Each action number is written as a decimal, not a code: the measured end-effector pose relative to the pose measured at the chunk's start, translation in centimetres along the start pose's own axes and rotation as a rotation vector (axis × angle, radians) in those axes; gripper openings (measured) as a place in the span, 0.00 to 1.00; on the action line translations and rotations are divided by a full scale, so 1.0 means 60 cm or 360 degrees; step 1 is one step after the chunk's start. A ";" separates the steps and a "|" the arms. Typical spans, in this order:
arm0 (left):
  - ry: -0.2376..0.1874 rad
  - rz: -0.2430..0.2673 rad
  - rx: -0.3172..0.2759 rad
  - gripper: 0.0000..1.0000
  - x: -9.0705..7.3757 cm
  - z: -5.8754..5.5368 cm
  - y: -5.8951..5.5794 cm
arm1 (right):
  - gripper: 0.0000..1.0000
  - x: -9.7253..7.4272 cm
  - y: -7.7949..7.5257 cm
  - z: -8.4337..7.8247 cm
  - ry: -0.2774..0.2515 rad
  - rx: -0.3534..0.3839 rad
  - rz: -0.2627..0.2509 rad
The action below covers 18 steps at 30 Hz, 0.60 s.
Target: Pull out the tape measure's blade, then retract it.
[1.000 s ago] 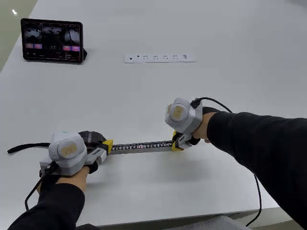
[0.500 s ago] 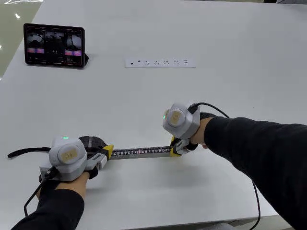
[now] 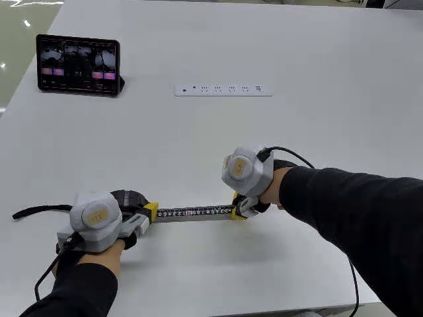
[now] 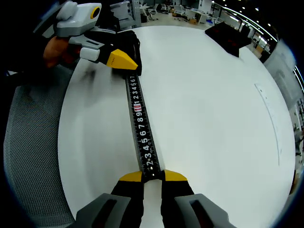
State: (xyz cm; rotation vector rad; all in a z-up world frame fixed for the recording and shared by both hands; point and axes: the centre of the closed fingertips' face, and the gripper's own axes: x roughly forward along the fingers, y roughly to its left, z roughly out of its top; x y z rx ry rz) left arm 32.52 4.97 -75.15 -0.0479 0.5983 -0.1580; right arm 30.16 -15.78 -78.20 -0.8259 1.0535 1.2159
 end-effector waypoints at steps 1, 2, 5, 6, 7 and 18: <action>0.0003 0.0000 -0.0001 0.64 0.000 0.000 0.000 | 0.09 0.001 0.000 0.002 0.0004 -0.0001 0.0003; 0.0004 -0.0001 -0.0001 0.64 0.000 0.000 0.000 | 0.09 0.001 0.001 0.002 0.0008 -0.0002 0.0004; 0.0007 -0.0002 -0.0003 0.64 0.000 0.000 0.000 | 0.09 0.003 0.001 0.003 0.0012 -0.0006 0.0006; 0.0008 -0.0002 -0.0004 0.64 0.000 0.000 0.000 | 0.09 0.003 0.001 0.004 0.0011 -0.0007 0.0007; 0.0009 -0.0002 -0.0004 0.64 0.000 0.000 0.000 | 0.09 0.004 0.001 0.004 0.0010 -0.0006 0.0008; 0.0016 -0.0003 -0.0007 0.64 -0.001 -0.001 -0.001 | 0.09 0.007 0.003 0.013 0.0001 0.0002 0.0012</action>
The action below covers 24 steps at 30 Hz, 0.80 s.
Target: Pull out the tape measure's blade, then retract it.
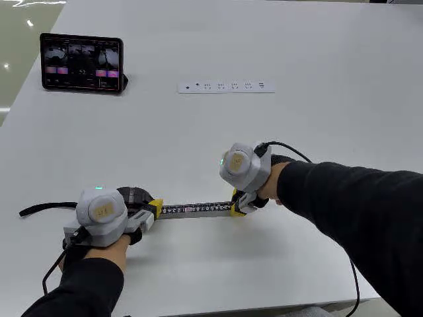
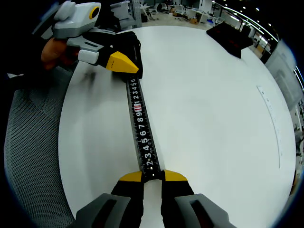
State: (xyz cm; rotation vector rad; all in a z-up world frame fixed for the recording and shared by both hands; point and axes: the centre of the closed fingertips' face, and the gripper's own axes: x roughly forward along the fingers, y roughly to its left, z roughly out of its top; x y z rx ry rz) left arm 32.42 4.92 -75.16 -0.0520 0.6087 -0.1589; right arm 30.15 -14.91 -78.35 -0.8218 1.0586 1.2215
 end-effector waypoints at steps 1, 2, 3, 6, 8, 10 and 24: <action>0.0001 0.0000 -0.0001 0.64 0.000 0.000 0.000 | 0.09 0.000 0.000 0.001 -0.0003 0.0002 0.0001; 0.0002 -0.0001 -0.0001 0.64 0.000 0.000 0.000 | 0.09 0.000 0.000 0.001 -0.0005 0.0004 0.0002; 0.0003 -0.0002 -0.0002 0.64 0.000 0.000 0.000 | 0.09 0.000 0.000 0.002 -0.0005 0.0001 0.0003; 0.0007 -0.0003 -0.0003 0.64 0.000 -0.001 0.000 | 0.09 0.001 0.000 0.005 -0.0004 0.0005 0.0007; 0.0010 -0.0003 -0.0004 0.64 0.001 -0.001 0.000 | 0.09 0.001 0.000 0.006 -0.0005 0.0004 0.0010; 0.0009 -0.0003 -0.0004 0.64 0.001 -0.001 0.000 | 0.09 0.002 0.000 0.007 -0.0006 0.0007 0.0011; 0.0020 -0.0002 -0.0009 0.64 0.000 -0.002 -0.001 | 0.10 0.004 0.001 0.017 -0.0014 0.0024 0.0015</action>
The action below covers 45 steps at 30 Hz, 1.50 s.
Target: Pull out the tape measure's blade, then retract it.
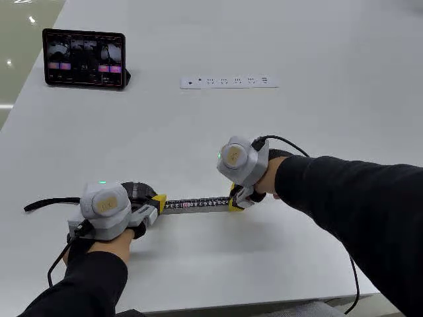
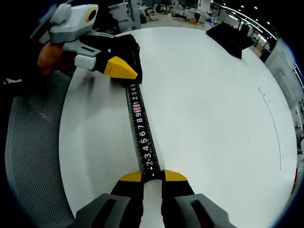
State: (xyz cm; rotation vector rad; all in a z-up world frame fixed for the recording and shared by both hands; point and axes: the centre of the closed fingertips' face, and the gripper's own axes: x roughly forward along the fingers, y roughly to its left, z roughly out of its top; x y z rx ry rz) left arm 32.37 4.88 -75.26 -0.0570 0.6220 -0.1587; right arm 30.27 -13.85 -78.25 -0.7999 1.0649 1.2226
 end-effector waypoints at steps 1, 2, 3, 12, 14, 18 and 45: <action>0.0001 0.0000 0.0000 0.64 0.000 0.000 0.000 | 0.10 0.000 0.001 0.001 -0.0001 0.0000 0.0002; 0.0002 -0.0001 0.0000 0.64 0.000 0.000 0.000 | 0.10 0.000 0.002 0.001 0.0000 0.0000 0.0003; 0.0003 -0.0001 -0.0001 0.64 0.000 0.000 0.000 | 0.10 0.000 0.002 0.002 0.0000 -0.0001 0.0003; 0.0004 0.0001 -0.0006 0.64 0.000 0.001 0.000 | 0.10 0.002 0.003 0.009 -0.0006 0.0010 0.0004; 0.0003 0.0001 -0.0005 0.64 0.000 0.001 0.001 | 0.10 0.002 0.004 0.011 -0.0003 0.0005 0.0002; 0.0004 0.0002 -0.0006 0.64 0.000 0.001 0.001 | 0.10 0.003 0.004 0.014 -0.0007 0.0005 0.0000; 0.0015 -0.0001 -0.0014 0.64 -0.001 0.000 0.002 | 0.10 0.011 0.006 0.035 0.0003 0.0010 0.0012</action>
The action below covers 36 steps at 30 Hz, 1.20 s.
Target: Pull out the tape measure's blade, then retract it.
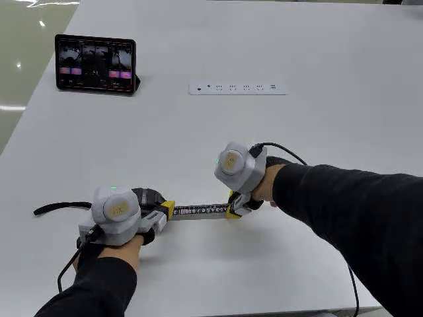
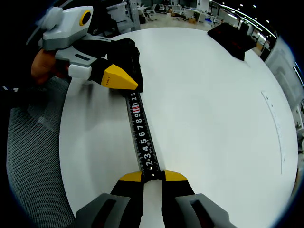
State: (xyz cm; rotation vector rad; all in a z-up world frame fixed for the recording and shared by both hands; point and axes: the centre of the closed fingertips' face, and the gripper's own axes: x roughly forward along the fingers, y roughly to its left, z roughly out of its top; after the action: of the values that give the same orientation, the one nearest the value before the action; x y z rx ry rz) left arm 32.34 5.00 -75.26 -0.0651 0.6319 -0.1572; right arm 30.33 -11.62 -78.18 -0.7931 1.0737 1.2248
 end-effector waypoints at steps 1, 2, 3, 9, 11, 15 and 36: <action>0.0001 -0.0001 0.0000 0.64 0.000 0.000 0.000 | 0.10 0.001 0.000 0.001 0.0000 -0.0002 -0.0002; 0.0002 -0.0001 0.0000 0.64 0.000 0.000 0.000 | 0.10 0.001 0.000 0.002 0.0001 0.0000 -0.0003; 0.0002 -0.0001 0.0000 0.64 0.000 0.000 0.000 | 0.10 0.001 0.000 0.003 0.0001 0.0002 -0.0005; 0.0010 -0.0006 -0.0011 0.64 0.002 -0.002 0.000 | 0.10 0.004 0.001 0.009 -0.0001 0.0001 -0.0008; 0.0010 -0.0006 -0.0013 0.64 0.002 -0.002 0.000 | 0.10 0.004 0.001 0.011 -0.0002 0.0007 -0.0007; 0.0011 -0.0006 -0.0014 0.64 0.003 -0.002 0.000 | 0.10 0.006 0.002 0.014 -0.0003 0.0008 -0.0015; 0.0014 -0.0027 -0.0029 0.65 0.004 -0.002 0.000 | 0.10 0.015 0.005 0.036 0.0007 -0.0002 -0.0032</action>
State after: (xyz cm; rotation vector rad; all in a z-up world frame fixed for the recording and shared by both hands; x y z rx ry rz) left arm 32.45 4.94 -75.48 -0.0876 0.6419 -0.1680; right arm 30.52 -9.28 -78.28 -0.8065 1.0663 1.2071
